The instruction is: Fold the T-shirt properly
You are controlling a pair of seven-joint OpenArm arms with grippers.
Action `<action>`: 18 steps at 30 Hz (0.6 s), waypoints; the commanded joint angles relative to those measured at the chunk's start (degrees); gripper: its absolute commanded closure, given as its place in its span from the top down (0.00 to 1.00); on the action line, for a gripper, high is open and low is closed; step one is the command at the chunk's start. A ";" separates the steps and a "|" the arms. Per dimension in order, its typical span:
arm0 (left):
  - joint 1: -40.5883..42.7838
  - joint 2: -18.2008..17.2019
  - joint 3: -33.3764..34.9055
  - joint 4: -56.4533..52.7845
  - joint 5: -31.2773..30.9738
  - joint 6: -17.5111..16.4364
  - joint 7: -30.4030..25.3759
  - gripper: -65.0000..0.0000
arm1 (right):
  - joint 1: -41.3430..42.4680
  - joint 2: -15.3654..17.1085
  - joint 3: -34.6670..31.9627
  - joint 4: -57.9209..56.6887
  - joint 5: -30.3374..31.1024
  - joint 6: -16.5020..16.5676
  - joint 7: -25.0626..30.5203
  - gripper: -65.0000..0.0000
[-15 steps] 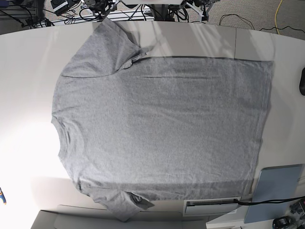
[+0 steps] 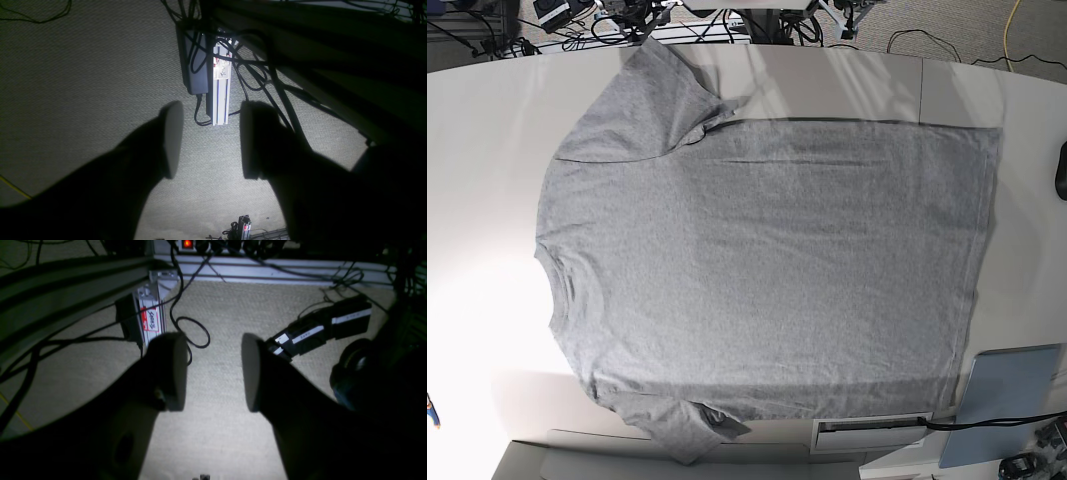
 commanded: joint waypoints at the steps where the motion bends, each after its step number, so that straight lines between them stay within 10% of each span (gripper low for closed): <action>1: 0.24 -0.17 0.04 0.11 -0.04 -0.15 -0.02 0.45 | -0.26 0.22 0.11 0.24 -0.09 0.15 -0.28 0.41; 14: 0.09 -0.15 0.04 2.75 -2.62 -0.24 3.02 0.45 | -0.28 0.22 0.11 0.24 -0.04 0.15 -2.69 0.41; 18: 0.26 -0.52 0.04 4.44 -6.03 -5.11 3.02 0.45 | -0.31 0.33 0.11 0.24 -0.04 0.15 -2.71 0.41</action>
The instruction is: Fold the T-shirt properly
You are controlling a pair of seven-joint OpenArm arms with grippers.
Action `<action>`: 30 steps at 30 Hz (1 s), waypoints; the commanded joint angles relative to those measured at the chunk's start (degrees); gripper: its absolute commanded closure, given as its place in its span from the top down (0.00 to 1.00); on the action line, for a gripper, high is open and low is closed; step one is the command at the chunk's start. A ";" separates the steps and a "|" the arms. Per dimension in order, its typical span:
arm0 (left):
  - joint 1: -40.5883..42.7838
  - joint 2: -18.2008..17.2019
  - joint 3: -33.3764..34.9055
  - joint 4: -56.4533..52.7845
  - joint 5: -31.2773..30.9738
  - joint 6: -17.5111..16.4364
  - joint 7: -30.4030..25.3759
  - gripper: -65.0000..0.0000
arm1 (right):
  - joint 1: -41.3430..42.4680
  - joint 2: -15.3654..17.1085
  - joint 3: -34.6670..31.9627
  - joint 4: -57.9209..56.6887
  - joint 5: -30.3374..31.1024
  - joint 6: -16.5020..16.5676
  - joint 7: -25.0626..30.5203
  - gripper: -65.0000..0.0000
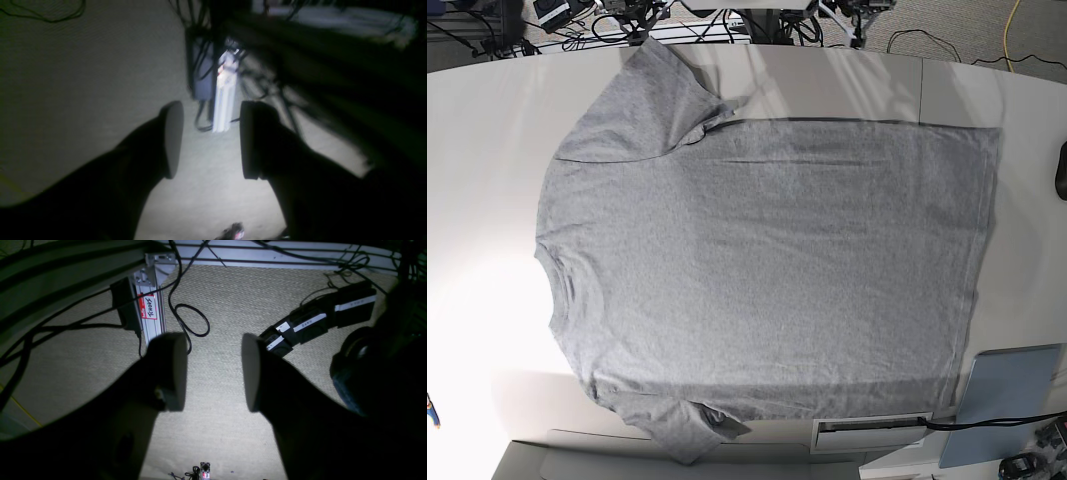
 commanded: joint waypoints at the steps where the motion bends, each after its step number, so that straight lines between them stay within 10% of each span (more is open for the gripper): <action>1: 0.39 -0.48 0.04 0.44 -0.79 -2.29 0.04 0.45 | -0.24 0.39 0.11 0.24 -0.04 0.15 -0.24 0.41; 5: 2.16 -1.55 0.04 3.26 -1.79 -8.85 0.15 0.44 | -0.42 1.42 0.11 0.24 -0.04 0.31 -2.60 0.41; 14: 11.26 -1.68 4.07 16.74 -8.13 -12.09 4.04 0.42 | -8.90 4.17 0.11 9.38 -0.02 6.01 -3.45 0.41; 23: 28.30 -3.63 29.07 42.73 -25.14 -2.45 16.70 0.39 | -27.87 5.88 0.13 37.57 5.14 6.32 -8.50 0.41; 30: 42.97 -9.53 31.85 69.72 -33.48 -2.32 22.03 0.39 | -45.33 14.58 0.22 64.65 11.74 8.11 -9.51 0.41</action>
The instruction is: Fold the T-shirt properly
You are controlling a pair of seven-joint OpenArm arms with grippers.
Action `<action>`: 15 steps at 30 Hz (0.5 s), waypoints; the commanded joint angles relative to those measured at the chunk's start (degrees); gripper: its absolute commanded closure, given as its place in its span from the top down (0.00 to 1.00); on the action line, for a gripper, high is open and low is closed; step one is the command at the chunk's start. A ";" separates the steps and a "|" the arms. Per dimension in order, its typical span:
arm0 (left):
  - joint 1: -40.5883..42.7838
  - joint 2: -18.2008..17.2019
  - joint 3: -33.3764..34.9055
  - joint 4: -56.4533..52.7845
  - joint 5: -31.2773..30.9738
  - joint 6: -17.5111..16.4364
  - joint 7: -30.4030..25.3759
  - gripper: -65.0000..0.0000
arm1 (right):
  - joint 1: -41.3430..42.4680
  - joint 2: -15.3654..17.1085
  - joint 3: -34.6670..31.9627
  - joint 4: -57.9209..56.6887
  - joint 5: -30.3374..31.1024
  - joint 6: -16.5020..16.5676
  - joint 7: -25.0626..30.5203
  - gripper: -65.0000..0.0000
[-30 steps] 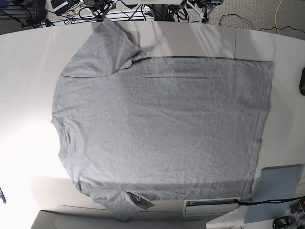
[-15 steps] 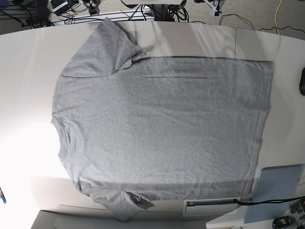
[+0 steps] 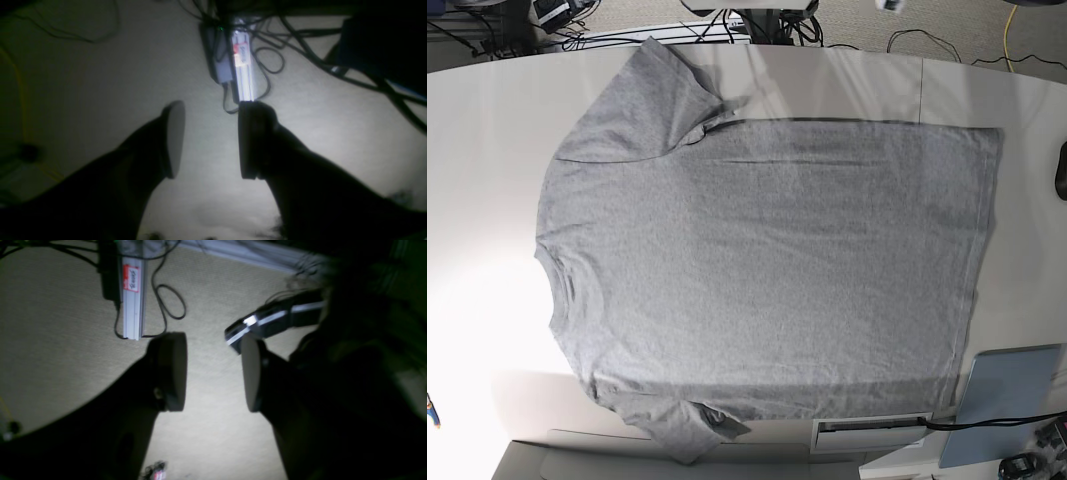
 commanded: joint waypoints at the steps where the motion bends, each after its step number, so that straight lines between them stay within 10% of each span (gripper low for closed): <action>1: 2.93 -0.61 0.02 4.26 -0.28 -0.50 -0.07 0.39 | -2.86 1.77 0.26 4.11 0.92 0.57 0.42 0.41; 9: 10.45 -3.30 -5.01 27.98 0.42 -1.18 0.26 0.39 | -14.93 6.14 8.61 29.75 1.22 1.01 -4.79 0.41; 15: 7.13 -5.49 -8.00 35.54 11.65 -4.85 0.20 0.40 | -15.06 6.12 16.87 42.56 0.81 7.43 -10.38 0.41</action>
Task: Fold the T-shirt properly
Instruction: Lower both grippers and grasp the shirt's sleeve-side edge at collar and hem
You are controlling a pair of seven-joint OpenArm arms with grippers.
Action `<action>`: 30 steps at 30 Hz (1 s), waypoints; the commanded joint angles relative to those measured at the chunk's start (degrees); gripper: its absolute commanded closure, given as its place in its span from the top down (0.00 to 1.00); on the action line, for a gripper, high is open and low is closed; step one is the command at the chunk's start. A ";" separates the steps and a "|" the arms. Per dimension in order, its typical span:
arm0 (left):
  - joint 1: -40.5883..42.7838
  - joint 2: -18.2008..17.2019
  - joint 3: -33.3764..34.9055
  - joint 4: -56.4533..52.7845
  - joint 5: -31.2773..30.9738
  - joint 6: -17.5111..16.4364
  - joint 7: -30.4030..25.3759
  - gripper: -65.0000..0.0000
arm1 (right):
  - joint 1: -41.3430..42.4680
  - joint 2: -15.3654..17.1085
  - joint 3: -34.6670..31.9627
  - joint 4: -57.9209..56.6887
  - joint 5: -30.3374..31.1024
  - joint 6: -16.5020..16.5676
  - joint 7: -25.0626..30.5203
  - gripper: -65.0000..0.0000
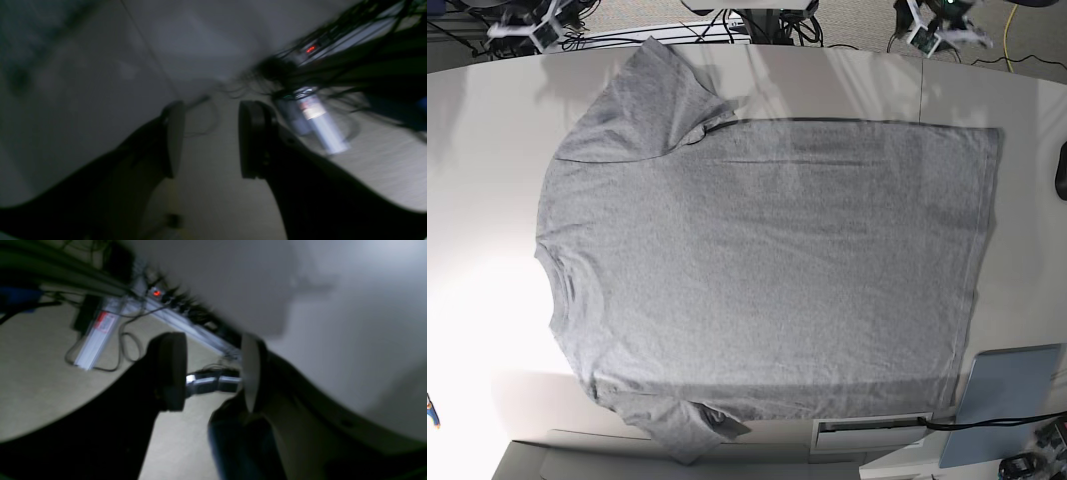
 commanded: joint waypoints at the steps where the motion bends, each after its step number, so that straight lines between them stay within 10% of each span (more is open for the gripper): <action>1: -0.94 -1.46 -0.35 0.90 1.18 0.70 -0.85 0.42 | -0.74 0.31 1.20 2.54 0.26 -0.02 0.55 0.41; 7: -10.38 -5.38 -0.13 -1.55 7.87 -0.17 -1.07 0.57 | 1.38 0.26 2.80 8.24 -6.12 0.11 0.02 0.41; 22: -21.86 -18.01 0.02 -19.37 11.06 -4.48 -5.90 0.58 | 4.09 0.26 2.80 8.46 -10.86 0.90 -0.22 0.41; 30: -23.54 -20.94 6.38 -22.49 17.38 -0.52 -8.61 0.58 | 7.04 0.26 2.80 8.44 -10.86 0.94 -2.58 0.41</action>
